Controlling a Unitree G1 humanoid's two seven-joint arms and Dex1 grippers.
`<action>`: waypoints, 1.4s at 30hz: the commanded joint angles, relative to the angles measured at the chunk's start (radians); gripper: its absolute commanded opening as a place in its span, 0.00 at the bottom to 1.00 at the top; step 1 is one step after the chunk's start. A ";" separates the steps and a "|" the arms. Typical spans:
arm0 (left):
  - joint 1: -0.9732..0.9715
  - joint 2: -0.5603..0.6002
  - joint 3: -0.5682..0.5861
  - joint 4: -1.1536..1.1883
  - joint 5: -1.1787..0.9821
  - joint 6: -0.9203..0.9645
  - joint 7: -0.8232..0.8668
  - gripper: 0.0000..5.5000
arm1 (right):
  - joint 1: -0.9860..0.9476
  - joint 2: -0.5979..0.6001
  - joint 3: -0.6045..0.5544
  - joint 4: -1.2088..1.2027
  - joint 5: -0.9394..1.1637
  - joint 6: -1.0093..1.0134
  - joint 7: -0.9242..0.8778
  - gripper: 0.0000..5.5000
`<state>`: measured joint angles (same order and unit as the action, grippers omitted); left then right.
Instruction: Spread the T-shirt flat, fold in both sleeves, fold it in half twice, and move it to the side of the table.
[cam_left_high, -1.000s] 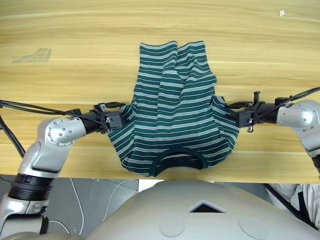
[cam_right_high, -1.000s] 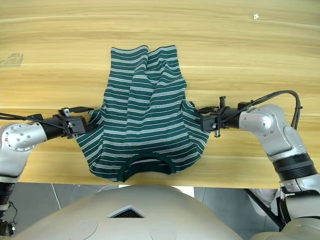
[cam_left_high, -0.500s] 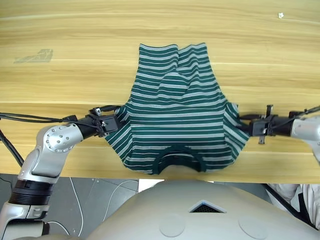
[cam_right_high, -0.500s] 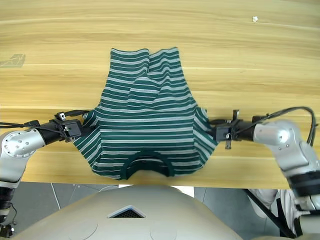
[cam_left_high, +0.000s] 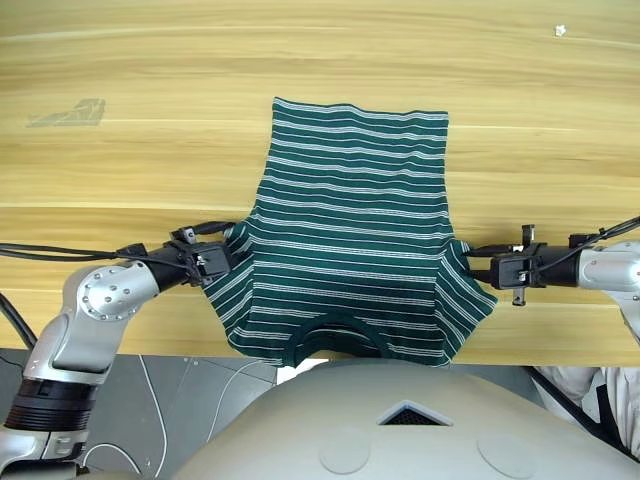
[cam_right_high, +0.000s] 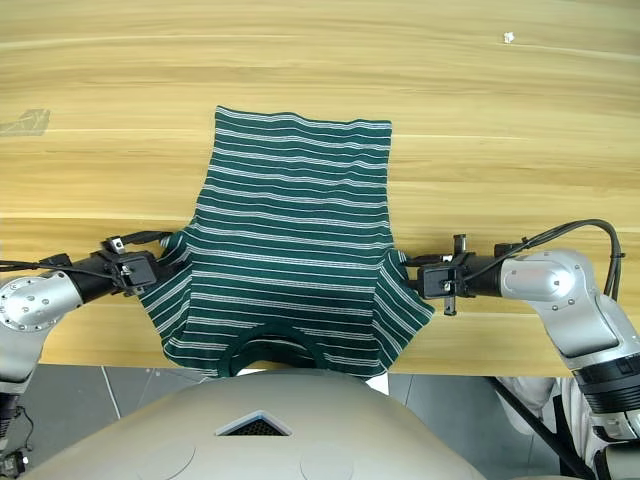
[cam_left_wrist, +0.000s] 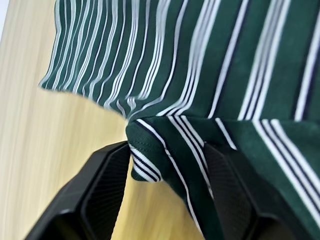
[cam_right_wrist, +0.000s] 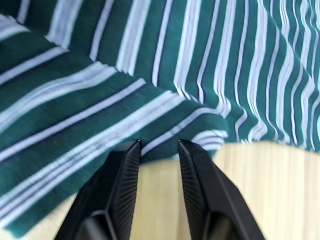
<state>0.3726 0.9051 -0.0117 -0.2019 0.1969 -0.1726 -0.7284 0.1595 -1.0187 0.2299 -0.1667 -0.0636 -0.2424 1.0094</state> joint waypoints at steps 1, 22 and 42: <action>0.006 0.021 0.030 0.003 0.012 0.001 0.001 0.49 | -0.028 -0.012 -0.030 0.010 -0.018 -0.006 -0.001 0.26; -0.184 -0.075 0.147 0.005 -0.046 0.073 0.110 0.49 | -0.553 0.411 0.182 0.507 -0.251 -0.192 -0.190 0.26; -0.120 -0.103 0.117 0.016 -0.029 0.054 0.117 0.49 | -0.793 0.520 0.289 1.192 -0.429 -0.343 -0.446 0.26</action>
<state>0.2509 0.8057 0.1015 -0.1987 0.1624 -0.1138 -0.6168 -0.6717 -0.5006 0.4957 0.9828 -0.4566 -0.5807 0.5472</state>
